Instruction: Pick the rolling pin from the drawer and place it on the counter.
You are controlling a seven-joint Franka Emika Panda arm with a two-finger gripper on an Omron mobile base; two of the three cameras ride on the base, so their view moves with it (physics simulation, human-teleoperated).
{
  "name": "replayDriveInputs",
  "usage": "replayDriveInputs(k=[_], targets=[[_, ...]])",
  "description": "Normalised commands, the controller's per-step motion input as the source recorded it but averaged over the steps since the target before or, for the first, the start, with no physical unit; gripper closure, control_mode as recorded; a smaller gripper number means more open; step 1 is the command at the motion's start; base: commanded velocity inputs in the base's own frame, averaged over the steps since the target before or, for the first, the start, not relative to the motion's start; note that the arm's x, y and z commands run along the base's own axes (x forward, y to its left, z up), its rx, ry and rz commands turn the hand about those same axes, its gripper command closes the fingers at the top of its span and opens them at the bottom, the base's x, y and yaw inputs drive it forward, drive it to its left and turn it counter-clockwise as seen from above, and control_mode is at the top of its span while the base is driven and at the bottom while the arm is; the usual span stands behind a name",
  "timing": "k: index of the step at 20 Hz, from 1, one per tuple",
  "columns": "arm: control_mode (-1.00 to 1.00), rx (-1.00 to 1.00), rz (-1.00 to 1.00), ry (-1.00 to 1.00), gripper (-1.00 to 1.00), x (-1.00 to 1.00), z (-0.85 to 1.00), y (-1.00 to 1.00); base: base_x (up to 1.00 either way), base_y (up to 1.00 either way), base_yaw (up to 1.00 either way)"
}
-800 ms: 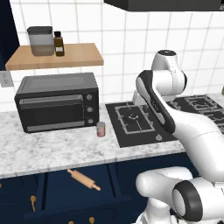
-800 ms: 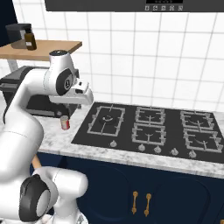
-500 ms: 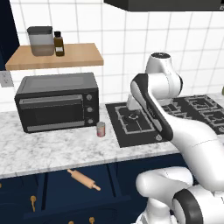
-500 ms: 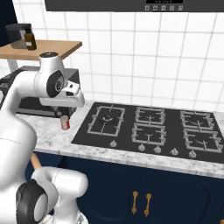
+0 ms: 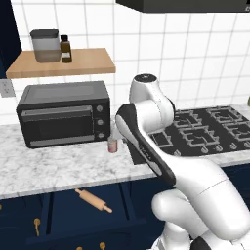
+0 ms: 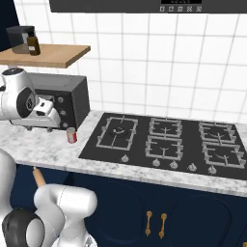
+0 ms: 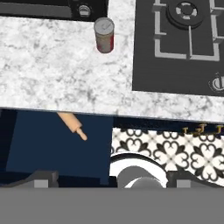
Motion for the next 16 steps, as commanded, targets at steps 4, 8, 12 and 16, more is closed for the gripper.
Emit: replayDriveInputs(k=[4, 8, 12, 16], targets=[[-1.00, 0.00, 0.00, 0.00, -1.00, -0.02, -0.43, 1.00, 0.00, 0.00, 0.00], [-1.00, 0.02, -0.02, 0.00, -1.00, 0.00, -0.91, 0.78, 0.00, 0.00, 0.00], [-1.00, 0.02, -0.02, 0.02, -1.00, -0.23, -1.00, 0.73, 0.00, 0.00, 0.00], [-1.00, 0.04, 0.00, 0.08, -1.00, -0.47, -0.98, 0.58, 0.00, 0.00, 0.00]])
